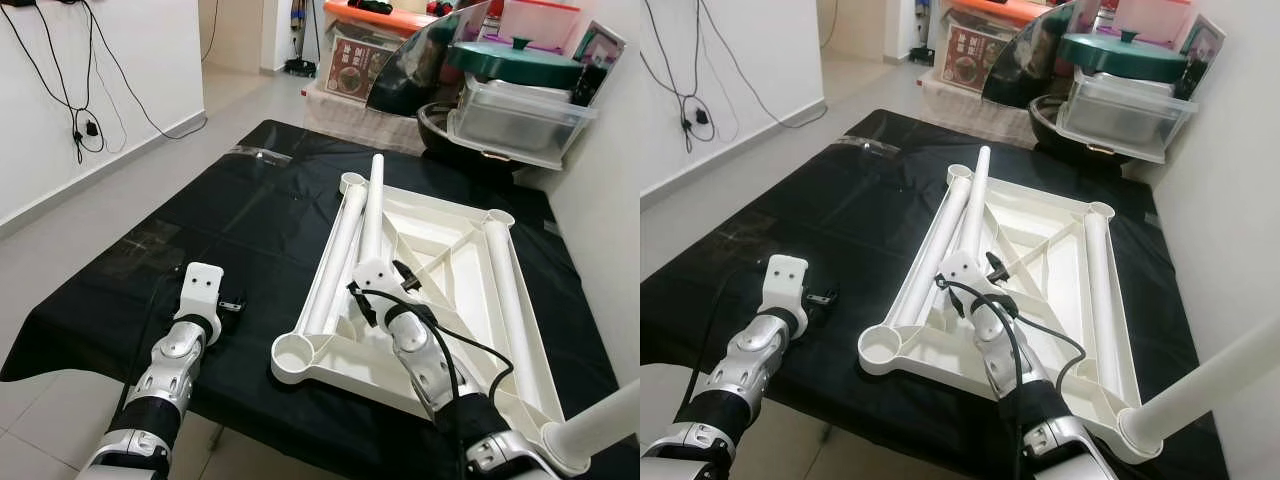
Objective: Building children table
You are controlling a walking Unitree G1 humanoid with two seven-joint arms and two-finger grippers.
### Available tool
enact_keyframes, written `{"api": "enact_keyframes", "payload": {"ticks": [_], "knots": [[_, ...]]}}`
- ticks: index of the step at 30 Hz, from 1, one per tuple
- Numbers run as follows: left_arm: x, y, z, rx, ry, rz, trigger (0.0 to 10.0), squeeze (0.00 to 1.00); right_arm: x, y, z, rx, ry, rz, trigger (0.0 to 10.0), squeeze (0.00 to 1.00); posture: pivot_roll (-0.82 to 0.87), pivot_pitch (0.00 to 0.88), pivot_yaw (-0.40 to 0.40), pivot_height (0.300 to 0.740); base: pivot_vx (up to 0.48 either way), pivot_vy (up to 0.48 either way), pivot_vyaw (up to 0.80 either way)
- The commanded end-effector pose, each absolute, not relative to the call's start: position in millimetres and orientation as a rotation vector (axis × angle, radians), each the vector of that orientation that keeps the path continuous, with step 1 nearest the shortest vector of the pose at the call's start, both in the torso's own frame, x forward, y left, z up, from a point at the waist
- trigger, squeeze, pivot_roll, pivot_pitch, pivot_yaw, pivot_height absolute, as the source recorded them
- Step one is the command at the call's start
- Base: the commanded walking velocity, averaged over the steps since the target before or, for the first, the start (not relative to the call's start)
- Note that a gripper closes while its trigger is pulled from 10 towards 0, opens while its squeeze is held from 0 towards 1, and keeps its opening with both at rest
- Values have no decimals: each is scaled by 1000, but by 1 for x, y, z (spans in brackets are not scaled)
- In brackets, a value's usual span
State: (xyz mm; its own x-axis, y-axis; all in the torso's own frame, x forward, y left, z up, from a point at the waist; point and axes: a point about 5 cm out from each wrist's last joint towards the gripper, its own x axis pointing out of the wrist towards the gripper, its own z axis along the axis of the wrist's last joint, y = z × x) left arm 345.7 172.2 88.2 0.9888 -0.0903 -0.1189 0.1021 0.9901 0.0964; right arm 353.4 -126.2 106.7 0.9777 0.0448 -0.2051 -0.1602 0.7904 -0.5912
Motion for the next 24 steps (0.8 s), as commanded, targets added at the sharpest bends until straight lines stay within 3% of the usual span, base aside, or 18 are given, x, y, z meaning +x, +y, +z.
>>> {"api": "enact_keyframes", "payload": {"ticks": [1,16,24], "knots": [[346,167,86,116,123,-116,10000,0,351,-129,97,-686,228,103,10000,0,174,0,-158,740,0,0,0],[345,166,85,118,126,-117,10000,0,362,-141,96,-779,250,81,10000,0,190,0,-166,740,0,0,0],[345,167,84,116,130,-116,10000,0,357,-157,90,-835,314,194,10000,0,178,0,-167,740,0,0,0]]}}
